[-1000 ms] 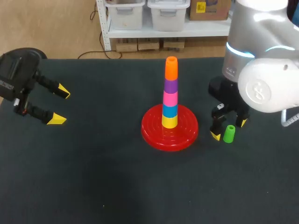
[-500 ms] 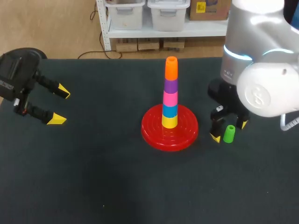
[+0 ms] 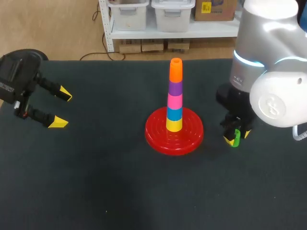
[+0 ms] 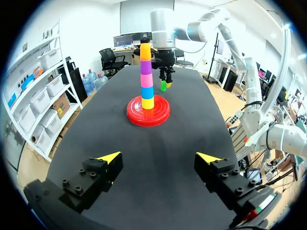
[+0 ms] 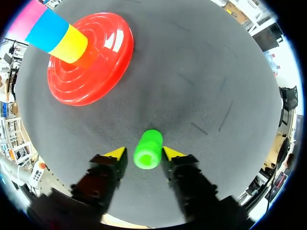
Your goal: Pick up and stack the cylinders on the red base in this order: pink,purple,orange,green
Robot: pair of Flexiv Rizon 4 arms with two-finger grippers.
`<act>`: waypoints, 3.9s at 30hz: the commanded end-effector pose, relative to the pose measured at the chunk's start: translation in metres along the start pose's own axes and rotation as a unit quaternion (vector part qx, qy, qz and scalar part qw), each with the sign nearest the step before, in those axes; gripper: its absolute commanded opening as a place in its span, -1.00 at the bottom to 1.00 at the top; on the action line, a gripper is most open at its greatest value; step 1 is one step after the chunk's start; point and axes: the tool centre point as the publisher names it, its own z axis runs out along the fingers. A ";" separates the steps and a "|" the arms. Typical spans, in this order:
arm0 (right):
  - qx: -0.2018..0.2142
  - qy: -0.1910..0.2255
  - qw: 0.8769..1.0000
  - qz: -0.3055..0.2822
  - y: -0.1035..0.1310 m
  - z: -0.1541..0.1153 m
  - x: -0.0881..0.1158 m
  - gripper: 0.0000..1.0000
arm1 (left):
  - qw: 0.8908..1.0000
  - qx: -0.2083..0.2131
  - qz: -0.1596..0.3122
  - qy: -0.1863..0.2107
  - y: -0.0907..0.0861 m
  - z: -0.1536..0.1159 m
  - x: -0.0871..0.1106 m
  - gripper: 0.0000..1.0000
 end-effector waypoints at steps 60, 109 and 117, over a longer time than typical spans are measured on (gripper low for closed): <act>0.099 -0.078 0.983 -0.133 0.092 -0.273 -0.082 -1.00 | 1.000 0.000 0.001 -0.001 0.000 0.000 0.001 1.00; 0.064 0.006 0.982 -0.180 0.119 -0.256 -0.103 -1.00 | 1.000 0.000 0.001 -0.001 0.000 0.000 0.001 1.00; 0.056 -0.004 0.981 -0.187 0.115 -0.250 -0.105 -1.00 | 1.000 0.000 0.001 -0.001 0.000 0.000 0.001 1.00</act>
